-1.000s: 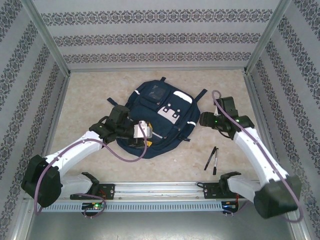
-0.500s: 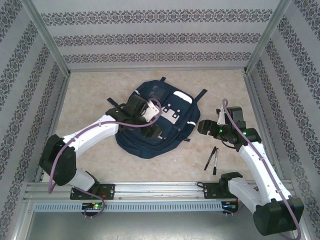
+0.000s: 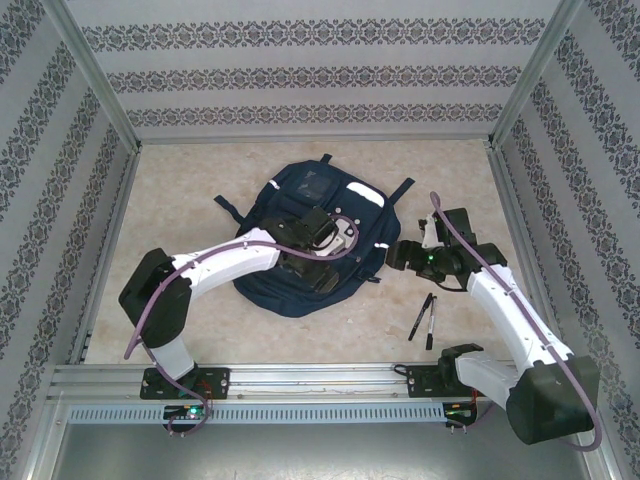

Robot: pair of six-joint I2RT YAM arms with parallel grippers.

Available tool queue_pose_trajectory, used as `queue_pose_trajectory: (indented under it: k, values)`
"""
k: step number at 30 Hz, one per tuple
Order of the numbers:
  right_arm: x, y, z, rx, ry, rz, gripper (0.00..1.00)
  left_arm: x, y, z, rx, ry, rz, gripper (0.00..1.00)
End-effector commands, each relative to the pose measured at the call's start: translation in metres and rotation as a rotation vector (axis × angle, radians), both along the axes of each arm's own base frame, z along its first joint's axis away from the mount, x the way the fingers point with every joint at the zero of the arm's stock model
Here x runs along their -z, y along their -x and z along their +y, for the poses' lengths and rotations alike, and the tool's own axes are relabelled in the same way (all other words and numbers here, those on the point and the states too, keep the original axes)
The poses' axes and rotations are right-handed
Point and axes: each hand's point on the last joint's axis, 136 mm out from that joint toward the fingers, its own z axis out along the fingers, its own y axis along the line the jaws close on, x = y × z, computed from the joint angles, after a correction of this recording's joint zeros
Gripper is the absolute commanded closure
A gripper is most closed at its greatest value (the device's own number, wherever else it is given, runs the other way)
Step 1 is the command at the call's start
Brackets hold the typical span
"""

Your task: Pack books, pencil case, and school supplies into a backpack

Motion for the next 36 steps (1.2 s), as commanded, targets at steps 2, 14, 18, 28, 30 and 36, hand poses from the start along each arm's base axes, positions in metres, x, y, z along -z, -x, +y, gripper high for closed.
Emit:
queue_pose_trajectory:
  k: [2, 14, 18, 28, 30, 36]
  values:
    - [-0.005, -0.004, 0.016, -0.06, -0.021, -0.012, 0.24, 0.009, 0.006, 0.026, -0.009, -0.167, 0.024, 0.25]
    - [-0.01, -0.003, 0.066, -0.387, -0.066, -0.185, 0.21, 0.001, 0.026, 0.045, 0.506, -0.183, -0.169, 0.31]
    - [-0.012, 0.01, 0.087, -0.553, -0.061, -0.23, 0.17, 0.004, 0.009, 0.055, 0.593, -0.238, -0.195, 0.32]
    - [-0.009, 0.026, 0.089, -0.657, -0.047, -0.34, 0.12, 0.027, 0.004, 0.072, 0.974, -0.254, -0.253, 0.13]
    - [-0.011, 0.024, 0.086, -0.649, -0.038, -0.356, 0.12, 0.026, -0.001, 0.072, 0.958, -0.243, -0.262, 0.13]
    - [-0.012, 0.021, 0.086, -0.655, -0.027, -0.365, 0.12, 0.033, -0.009, 0.067, 0.937, -0.21, -0.279, 0.19]
